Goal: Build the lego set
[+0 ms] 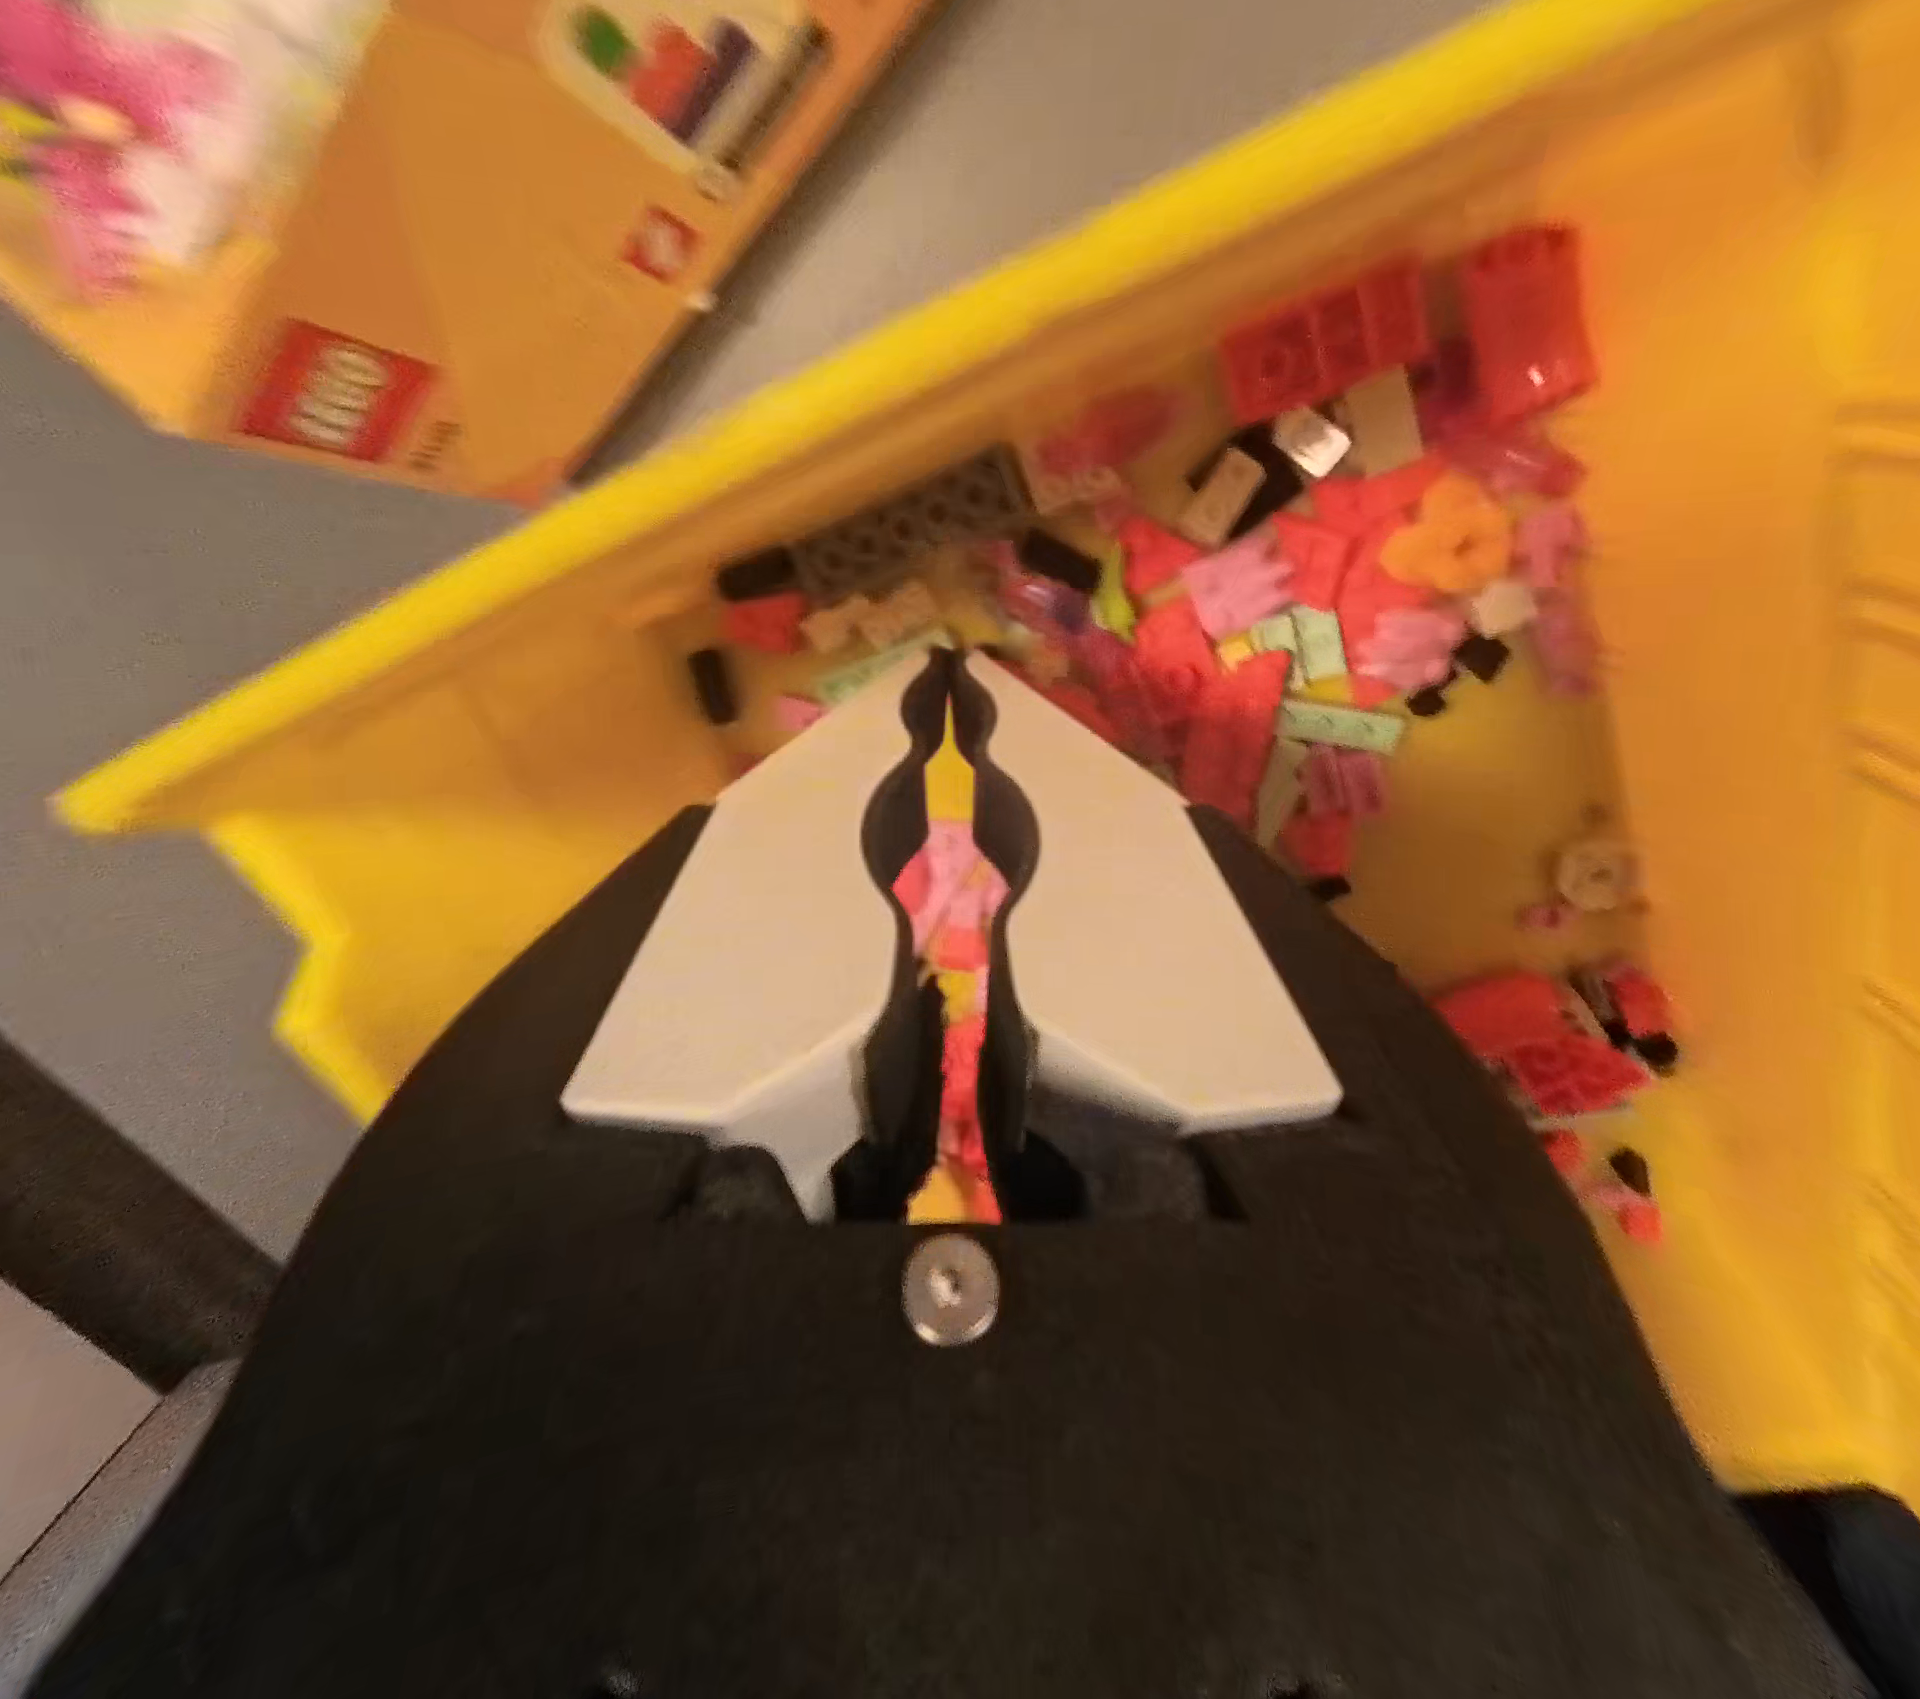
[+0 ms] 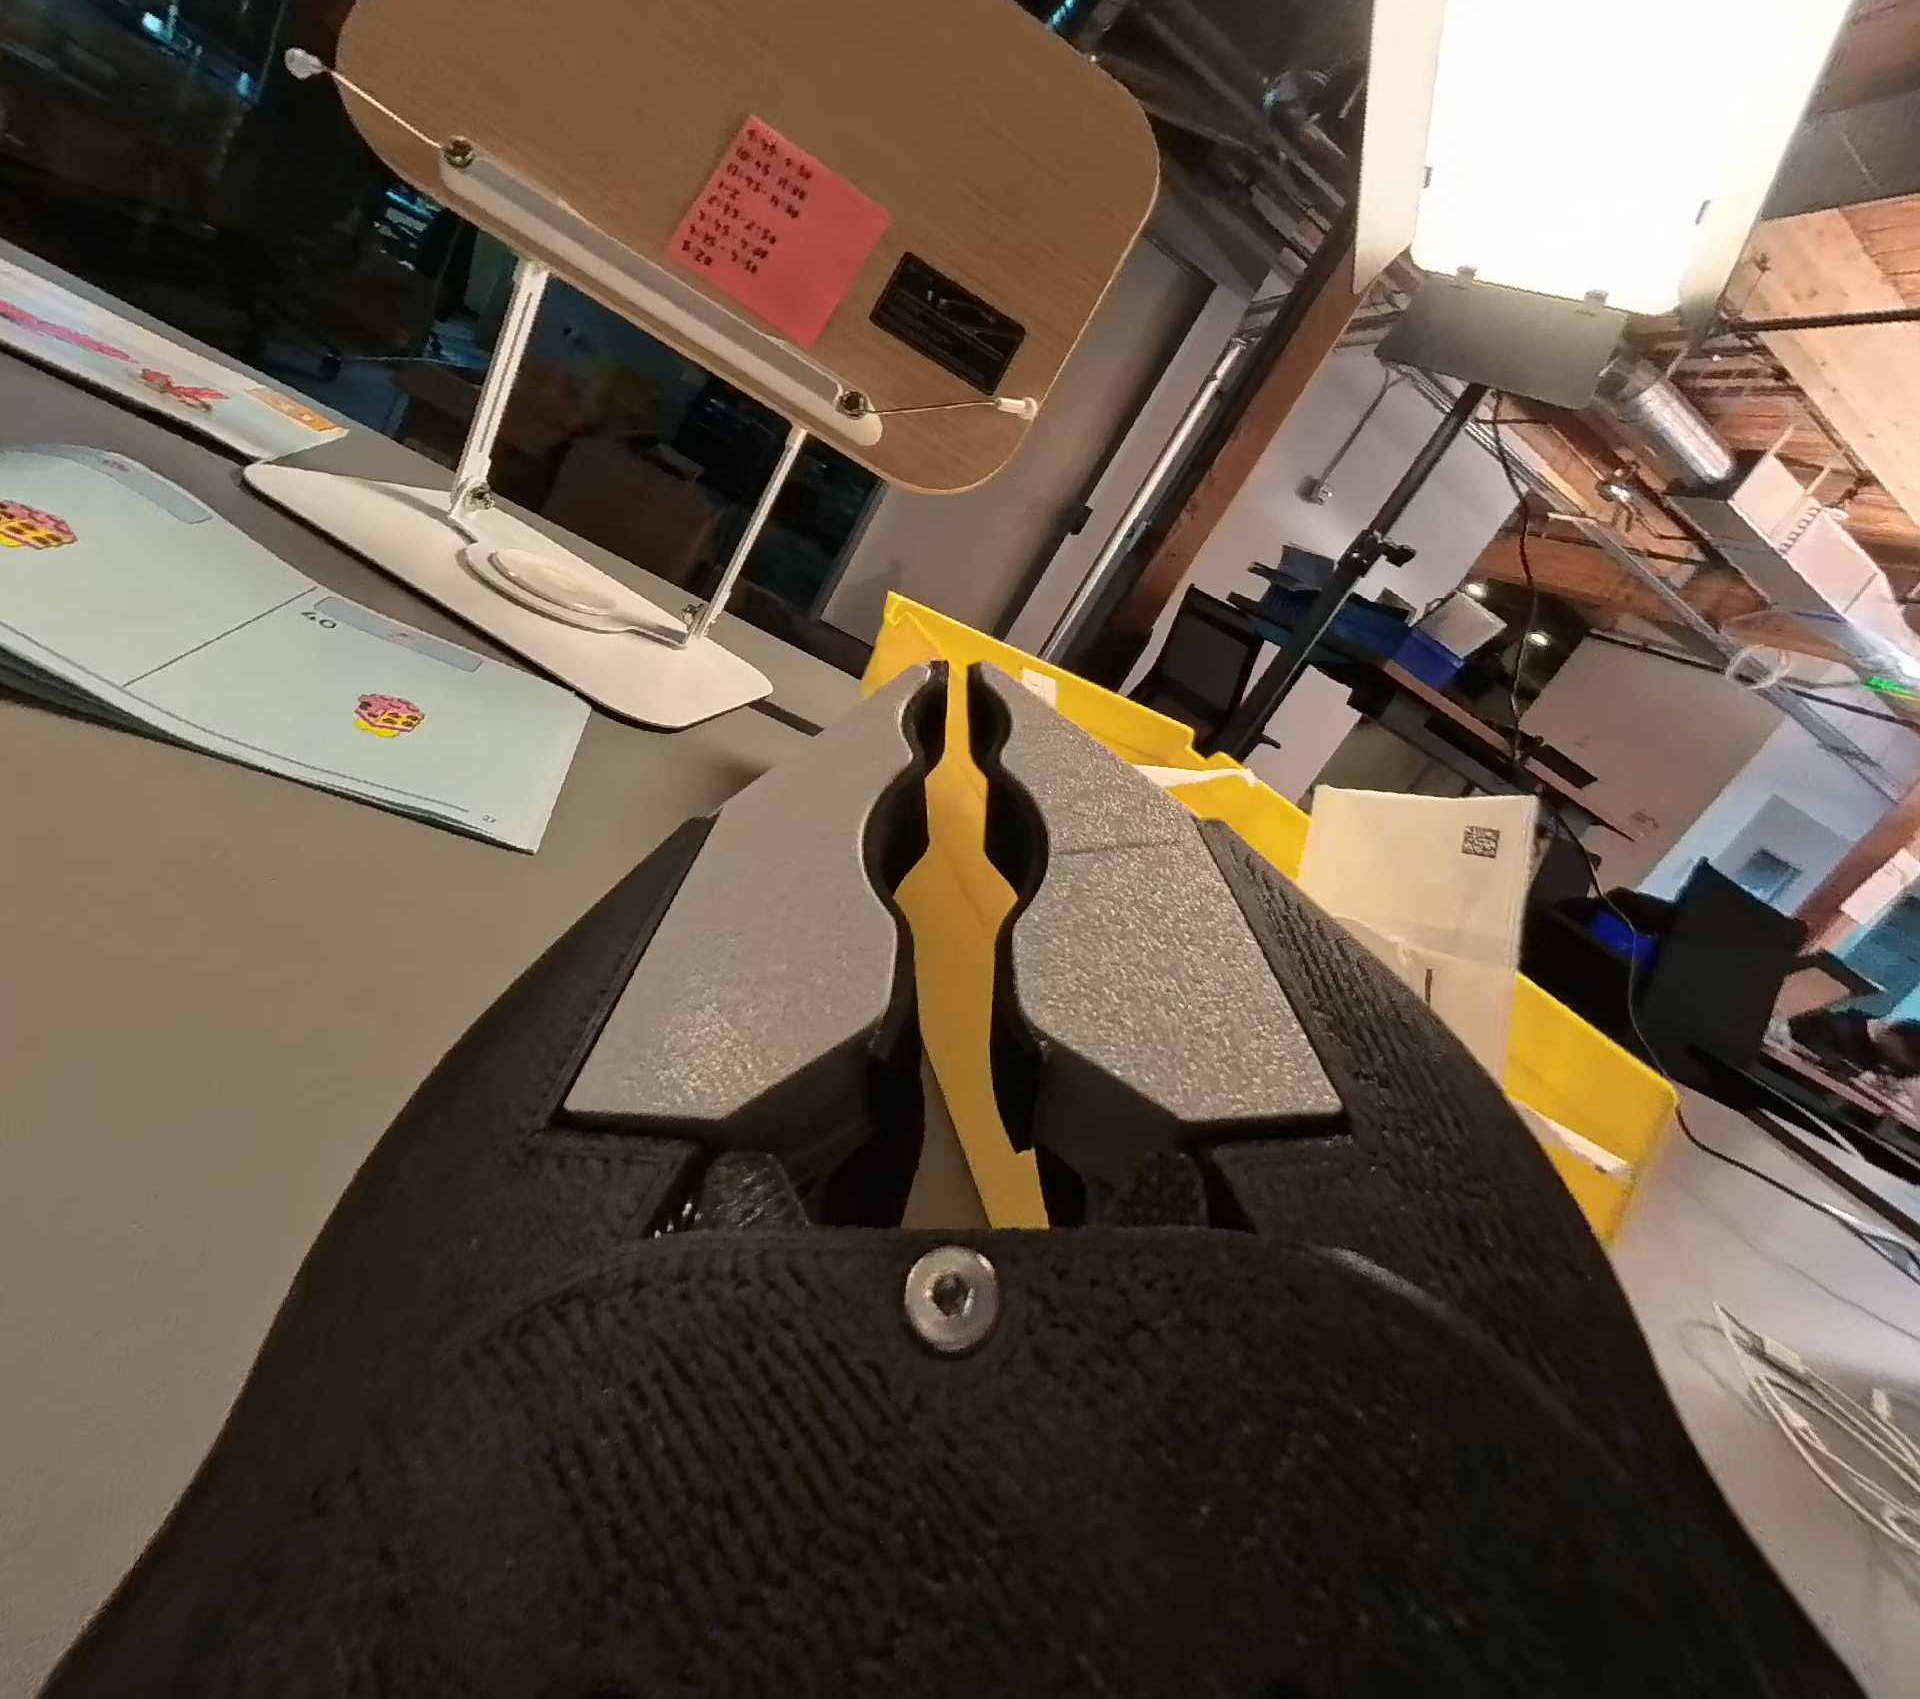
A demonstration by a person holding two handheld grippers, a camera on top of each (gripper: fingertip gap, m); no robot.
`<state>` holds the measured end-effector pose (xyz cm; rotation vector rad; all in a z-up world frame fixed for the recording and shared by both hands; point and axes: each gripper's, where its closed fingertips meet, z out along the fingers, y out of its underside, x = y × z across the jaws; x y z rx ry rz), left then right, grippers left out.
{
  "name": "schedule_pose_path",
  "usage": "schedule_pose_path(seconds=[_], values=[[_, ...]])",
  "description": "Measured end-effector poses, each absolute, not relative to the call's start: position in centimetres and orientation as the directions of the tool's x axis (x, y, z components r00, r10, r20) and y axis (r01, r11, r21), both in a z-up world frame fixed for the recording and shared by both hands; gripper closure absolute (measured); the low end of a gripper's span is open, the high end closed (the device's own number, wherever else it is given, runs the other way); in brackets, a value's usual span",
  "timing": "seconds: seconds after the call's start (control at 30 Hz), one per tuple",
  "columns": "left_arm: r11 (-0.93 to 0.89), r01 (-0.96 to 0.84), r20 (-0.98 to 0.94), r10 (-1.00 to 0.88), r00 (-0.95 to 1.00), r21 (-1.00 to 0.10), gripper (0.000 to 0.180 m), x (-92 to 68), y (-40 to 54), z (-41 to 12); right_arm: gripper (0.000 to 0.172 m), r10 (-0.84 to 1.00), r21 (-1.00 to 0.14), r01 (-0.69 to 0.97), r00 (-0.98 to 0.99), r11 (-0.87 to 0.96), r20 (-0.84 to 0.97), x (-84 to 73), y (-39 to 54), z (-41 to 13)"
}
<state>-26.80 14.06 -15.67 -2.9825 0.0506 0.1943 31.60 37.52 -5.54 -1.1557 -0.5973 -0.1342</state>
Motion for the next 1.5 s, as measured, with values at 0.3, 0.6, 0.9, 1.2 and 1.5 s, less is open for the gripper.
schedule_pose_path(seconds=[0.3, 0.6, 0.9, 1.2, 1.5], values=[[-0.997, 0.029, -0.176, 0.016, 0.984, 0.07, 0.157, -29.2, 12.2, -16.9, 0.17, 0.206, -0.83, 0.382, 0.847, 0.406, 0.49, 31.8, 37.6, -5.6], [-0.993, 0.038, -0.068, 0.031, 0.997, 0.108, 0.16, -29.2, 11.8, -17.6, 0.171, 0.212, -0.837, 0.373, 0.851, 0.401, 0.481, 31.9, 37.7, -5.6], [-0.985, 0.081, -0.07, 0.071, 0.995, 0.155, 0.165, -29.5, 11.6, -17.8, 0.171, 0.221, -0.84, 0.371, 0.849, 0.395, 0.479, 31.8, 37.8, -5.8], [-0.987, 0.061, -0.075, 0.05, 0.996, 0.149, 0.175, -29.6, 11.1, -17.9, 0.171, 0.237, -0.846, 0.367, 0.847, 0.387, 0.476, 31.6, 38.0, -6.0], [-0.983, 0.02, -0.296, 0.074, 0.952, -0.18, 0.174, -28.4, 12.3, -11.9, 0.172, 0.238, -0.85, 0.362, 0.85, 0.383, 0.469, 31.6, 38.0, -6.0]])
